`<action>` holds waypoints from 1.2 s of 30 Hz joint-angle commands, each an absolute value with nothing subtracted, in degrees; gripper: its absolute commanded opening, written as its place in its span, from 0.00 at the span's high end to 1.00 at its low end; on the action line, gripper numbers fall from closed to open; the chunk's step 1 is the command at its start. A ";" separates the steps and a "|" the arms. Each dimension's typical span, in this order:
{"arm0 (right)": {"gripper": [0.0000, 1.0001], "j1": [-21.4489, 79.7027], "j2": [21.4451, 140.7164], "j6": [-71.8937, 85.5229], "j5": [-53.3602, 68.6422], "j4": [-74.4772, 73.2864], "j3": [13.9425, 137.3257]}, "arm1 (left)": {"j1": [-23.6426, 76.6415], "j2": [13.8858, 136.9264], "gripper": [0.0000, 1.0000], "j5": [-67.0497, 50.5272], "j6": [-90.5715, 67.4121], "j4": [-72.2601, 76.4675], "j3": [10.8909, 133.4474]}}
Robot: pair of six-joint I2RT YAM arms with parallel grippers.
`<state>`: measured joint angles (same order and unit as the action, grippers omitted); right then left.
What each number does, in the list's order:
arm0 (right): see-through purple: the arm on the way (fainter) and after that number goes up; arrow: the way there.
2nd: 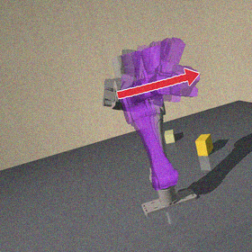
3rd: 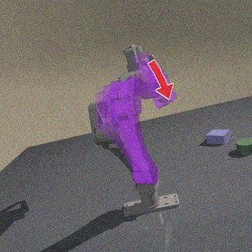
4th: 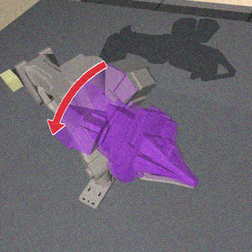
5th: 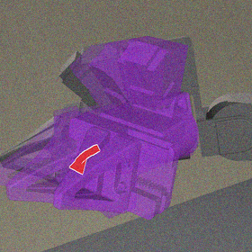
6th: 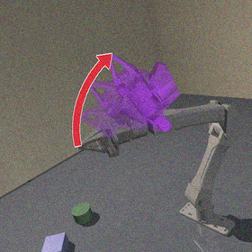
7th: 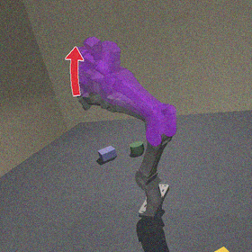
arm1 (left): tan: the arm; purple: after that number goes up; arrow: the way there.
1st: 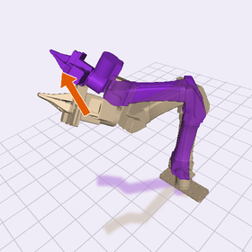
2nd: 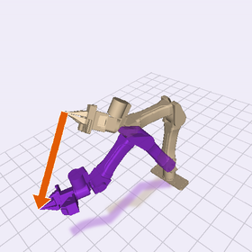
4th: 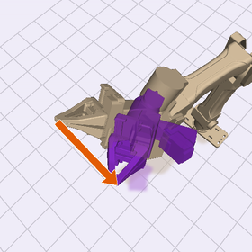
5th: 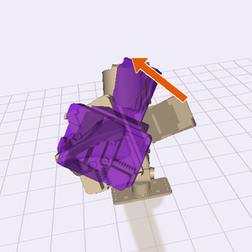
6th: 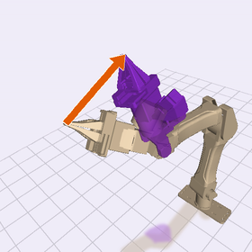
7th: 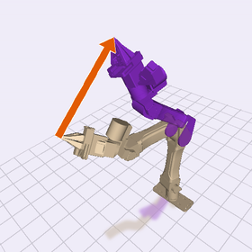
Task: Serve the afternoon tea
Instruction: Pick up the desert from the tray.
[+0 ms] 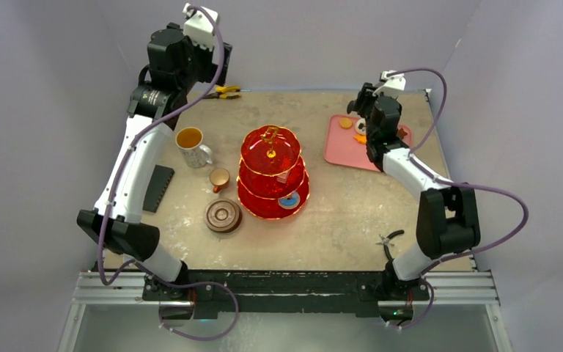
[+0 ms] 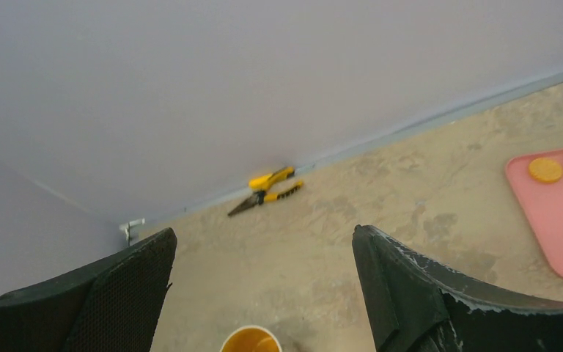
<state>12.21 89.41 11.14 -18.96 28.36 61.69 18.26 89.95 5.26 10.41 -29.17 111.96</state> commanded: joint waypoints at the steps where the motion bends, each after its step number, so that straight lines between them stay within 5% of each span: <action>1: 0.44 10.63 92.10 8.50 -22.33 35.41 64.17 | 12.15 91.89 0.10 0.55 3.84 -30.47 108.95; 36: 0.35 5.75 110.54 8.00 -22.29 39.20 70.65 | 7.82 91.60 0.09 -5.25 0.80 -24.85 99.44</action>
